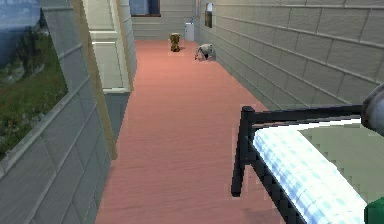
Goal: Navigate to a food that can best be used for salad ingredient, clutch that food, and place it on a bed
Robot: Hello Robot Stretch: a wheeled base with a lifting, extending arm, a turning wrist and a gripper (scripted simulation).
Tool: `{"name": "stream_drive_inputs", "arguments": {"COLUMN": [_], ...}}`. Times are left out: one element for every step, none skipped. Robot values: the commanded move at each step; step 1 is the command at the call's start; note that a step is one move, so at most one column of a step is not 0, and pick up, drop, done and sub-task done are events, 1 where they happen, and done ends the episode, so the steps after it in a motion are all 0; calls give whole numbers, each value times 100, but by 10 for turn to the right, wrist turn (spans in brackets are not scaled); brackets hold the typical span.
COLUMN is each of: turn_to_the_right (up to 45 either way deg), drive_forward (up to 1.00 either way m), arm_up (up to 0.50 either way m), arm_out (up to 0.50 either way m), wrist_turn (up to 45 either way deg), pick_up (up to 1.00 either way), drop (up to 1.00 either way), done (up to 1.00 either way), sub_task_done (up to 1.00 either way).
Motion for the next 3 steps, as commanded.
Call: {"name": "stream_drive_inputs", "arguments": {"turn_to_the_right": [0,0,0], "drive_forward": [0,0,0], "arm_up": [0,2,0], "arm_out": [0,0,-8], "wrist_turn": [0,0,0], "pick_up": [0,0,0], "drop": [100,0,0], "done": [0,0,0], "sub_task_done": [0,0,0]}}
